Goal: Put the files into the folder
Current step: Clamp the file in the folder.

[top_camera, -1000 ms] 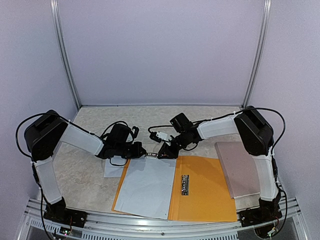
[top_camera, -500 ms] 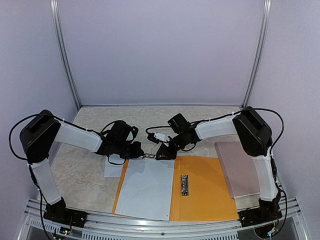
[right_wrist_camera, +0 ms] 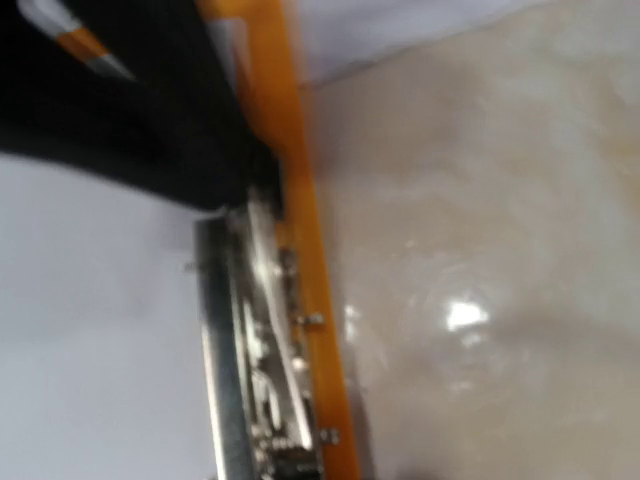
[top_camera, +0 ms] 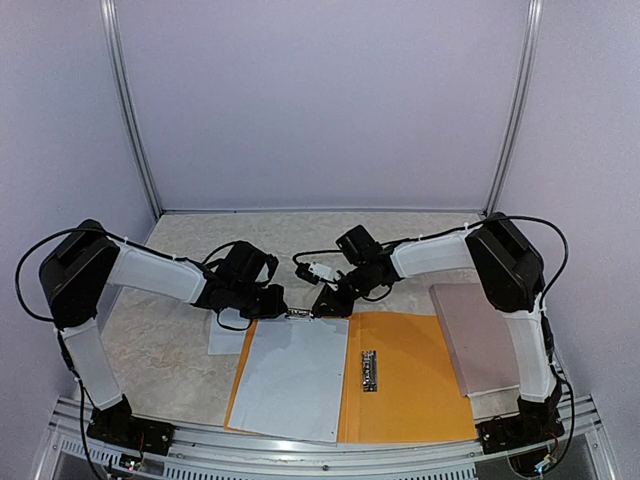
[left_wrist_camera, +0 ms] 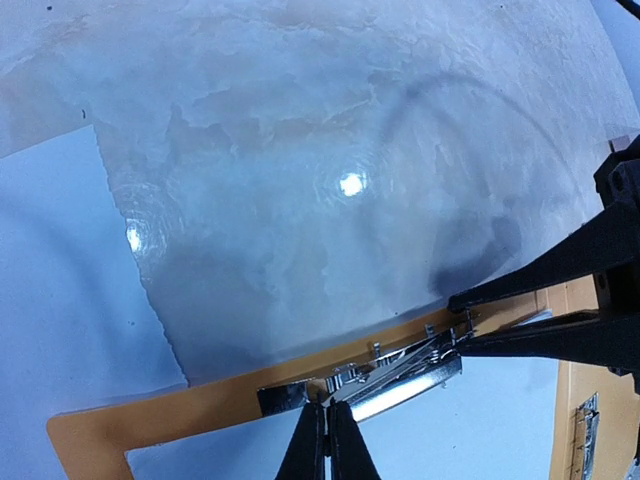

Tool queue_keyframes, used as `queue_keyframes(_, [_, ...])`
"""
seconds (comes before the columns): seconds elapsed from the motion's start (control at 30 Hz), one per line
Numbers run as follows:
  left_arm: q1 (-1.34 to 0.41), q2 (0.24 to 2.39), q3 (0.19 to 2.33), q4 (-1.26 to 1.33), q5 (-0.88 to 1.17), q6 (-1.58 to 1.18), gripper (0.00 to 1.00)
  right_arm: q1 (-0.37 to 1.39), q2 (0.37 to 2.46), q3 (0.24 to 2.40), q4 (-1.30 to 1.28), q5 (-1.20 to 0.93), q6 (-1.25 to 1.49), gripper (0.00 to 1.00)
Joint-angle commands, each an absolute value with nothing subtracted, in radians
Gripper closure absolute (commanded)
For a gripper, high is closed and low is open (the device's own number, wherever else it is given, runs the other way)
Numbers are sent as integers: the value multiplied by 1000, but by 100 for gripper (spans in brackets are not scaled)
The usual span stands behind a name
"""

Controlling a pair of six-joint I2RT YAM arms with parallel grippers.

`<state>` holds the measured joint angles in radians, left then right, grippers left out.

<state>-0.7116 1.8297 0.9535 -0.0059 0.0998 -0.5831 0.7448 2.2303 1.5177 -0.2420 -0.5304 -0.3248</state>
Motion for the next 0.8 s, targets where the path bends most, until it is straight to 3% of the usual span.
queue_keyframes(0.0, [-747,1889,871,-206,138,-590,100,740,2322,1490,-349,-409,-318,89])
queue_keyframes(0.77, [-726,2009,917,-210,123,-577,100,741,2324,1476,-364,-416,-323,90])
